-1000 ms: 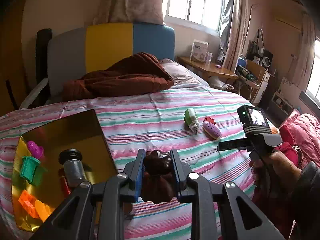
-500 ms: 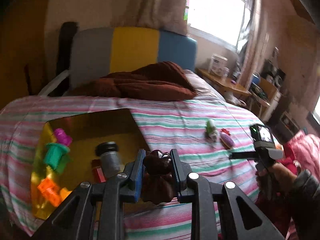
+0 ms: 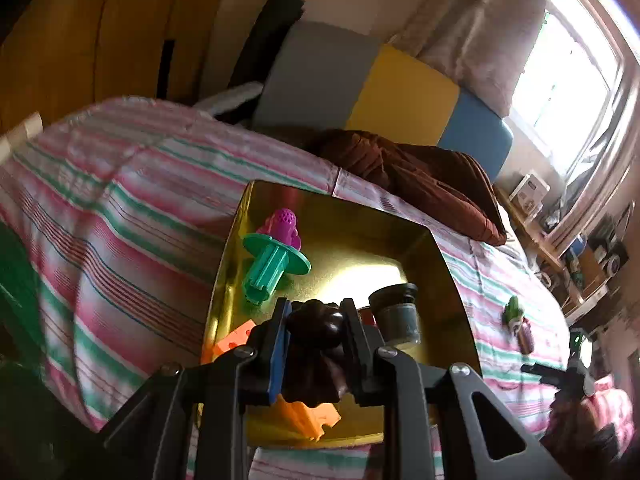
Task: Organize rigid objects
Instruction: 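Carry the brown knob into the tray and release it with the left gripper, then lower the right gripper onto the red puzzle piece and grasp it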
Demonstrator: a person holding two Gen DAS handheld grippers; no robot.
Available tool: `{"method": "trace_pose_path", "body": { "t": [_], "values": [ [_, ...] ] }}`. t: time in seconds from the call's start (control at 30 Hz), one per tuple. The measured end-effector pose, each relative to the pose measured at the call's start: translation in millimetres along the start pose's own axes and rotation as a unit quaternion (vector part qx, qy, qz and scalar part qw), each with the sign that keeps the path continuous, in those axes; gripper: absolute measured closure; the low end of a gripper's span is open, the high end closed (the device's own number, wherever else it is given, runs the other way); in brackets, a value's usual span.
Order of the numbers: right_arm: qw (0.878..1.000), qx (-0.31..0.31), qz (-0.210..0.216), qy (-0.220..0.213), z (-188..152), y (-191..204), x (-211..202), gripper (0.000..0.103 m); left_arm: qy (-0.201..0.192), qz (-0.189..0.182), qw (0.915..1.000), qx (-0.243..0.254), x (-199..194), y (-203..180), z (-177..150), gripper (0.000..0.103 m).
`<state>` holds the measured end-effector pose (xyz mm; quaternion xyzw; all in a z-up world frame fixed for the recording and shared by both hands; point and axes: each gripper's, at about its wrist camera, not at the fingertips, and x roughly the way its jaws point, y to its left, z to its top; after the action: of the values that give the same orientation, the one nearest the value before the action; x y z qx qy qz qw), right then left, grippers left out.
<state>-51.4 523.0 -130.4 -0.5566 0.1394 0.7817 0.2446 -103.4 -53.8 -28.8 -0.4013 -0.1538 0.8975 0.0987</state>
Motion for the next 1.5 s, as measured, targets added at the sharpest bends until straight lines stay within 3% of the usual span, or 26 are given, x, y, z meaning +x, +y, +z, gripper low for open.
{"method": "trace_pose_path", "body": {
  "t": [0.17, 0.37, 0.7, 1.1, 1.33, 1.5],
  "values": [
    [1.000, -0.002, -0.001, -0.001, -1, -2, 0, 0.012, 0.016, -0.012, 0.9998, 0.004, 28, -6, 7, 0.079],
    [1.000, -0.004, -0.002, -0.002, -4, -9, -4, 0.013, 0.071, 0.042, 0.9960, 0.034, 76, -6, -4, 0.079],
    [1.000, 0.001, 0.003, 0.003, -9, -18, 1, 0.011, 0.061, 0.069, 0.9930, 0.074, 71, -13, -15, 0.073],
    [0.999, 0.039, 0.021, 0.014, 3, -33, -3, 0.009, 0.053, 0.062, 0.9934, 0.081, 58, -16, -13, 0.070],
    [0.995, 0.085, 0.030, -0.034, 8, -54, -23, 0.011, 0.050, 0.062, 0.9938, 0.077, 52, -17, -20, 0.069],
    [0.992, 0.097, 0.037, -0.067, 17, -42, -40, 0.020, 0.042, 0.061, 0.9945, 0.074, 45, -18, -19, 0.069]
  ]
}}
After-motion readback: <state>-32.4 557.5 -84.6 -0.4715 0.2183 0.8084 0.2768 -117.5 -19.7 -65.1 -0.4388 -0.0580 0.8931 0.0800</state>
